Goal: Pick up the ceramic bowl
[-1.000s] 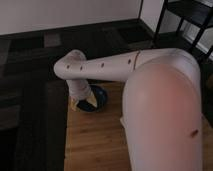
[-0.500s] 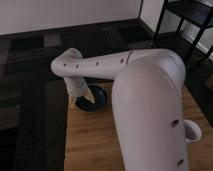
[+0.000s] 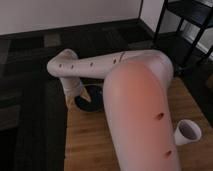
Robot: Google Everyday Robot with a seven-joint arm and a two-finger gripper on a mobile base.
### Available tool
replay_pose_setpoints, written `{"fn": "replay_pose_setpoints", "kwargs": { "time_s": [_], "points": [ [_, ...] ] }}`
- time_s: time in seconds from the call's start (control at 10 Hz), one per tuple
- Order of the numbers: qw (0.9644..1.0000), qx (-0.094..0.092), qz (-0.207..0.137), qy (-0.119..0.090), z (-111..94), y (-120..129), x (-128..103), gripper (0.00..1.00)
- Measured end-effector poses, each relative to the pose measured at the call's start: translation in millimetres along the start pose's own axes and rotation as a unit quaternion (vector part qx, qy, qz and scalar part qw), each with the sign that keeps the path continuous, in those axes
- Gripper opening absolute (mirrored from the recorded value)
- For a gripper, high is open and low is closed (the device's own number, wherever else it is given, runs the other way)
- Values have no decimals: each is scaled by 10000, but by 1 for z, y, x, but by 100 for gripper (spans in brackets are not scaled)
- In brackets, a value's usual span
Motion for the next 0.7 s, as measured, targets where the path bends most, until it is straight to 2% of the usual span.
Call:
{"fn": "replay_pose_setpoints", "kwargs": {
  "time_s": [0.3, 0.7],
  "points": [
    [9999, -65, -36, -70, 11, 0, -9, 65],
    [9998, -59, -77, -159, 25, -1, -17, 65]
  ]
}}
